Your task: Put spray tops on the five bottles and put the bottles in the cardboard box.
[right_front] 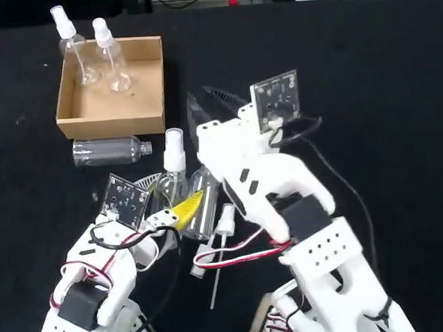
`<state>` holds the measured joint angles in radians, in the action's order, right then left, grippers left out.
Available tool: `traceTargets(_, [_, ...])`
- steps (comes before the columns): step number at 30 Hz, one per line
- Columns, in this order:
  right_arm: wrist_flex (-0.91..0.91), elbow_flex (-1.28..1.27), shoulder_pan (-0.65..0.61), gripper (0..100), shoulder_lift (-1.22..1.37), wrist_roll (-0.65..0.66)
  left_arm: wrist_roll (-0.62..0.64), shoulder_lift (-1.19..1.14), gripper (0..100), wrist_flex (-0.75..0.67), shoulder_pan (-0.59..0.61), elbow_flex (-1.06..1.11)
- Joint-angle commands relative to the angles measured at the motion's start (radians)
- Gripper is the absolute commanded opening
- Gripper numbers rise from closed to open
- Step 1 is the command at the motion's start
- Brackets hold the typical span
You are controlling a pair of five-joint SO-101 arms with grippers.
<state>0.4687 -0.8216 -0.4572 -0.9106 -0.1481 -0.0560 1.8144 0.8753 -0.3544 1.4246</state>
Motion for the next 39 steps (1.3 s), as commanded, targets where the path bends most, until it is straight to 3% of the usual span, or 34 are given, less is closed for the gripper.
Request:
traceTargets(1, [0.114, 0.205, 0.018, 8.5, 0.104, 0.011, -0.035, 0.012, 25, 0.003, -0.007, -0.054])
traceTargets(8, [0.453, 0.572, 0.017, 8.5, 0.317, 0.012, -0.044, 0.012, 25, 0.003, -0.007, -0.054])
traceTargets(15, [0.667, 0.779, -0.008, 8.5, 0.496, 0.009, -0.044, 0.012, 25, 0.0, -0.007, -0.054])
traceTargets(23, [0.709, 0.792, -0.04, 8.5, 0.53, -0.123, -0.044, 0.012, 25, -0.002, -0.007, -0.054])
traceTargets(39, [0.819, 0.757, -0.12, 8.2, 0.472, -0.124, -0.044, 0.012, 25, -0.002, -0.007, -0.054])
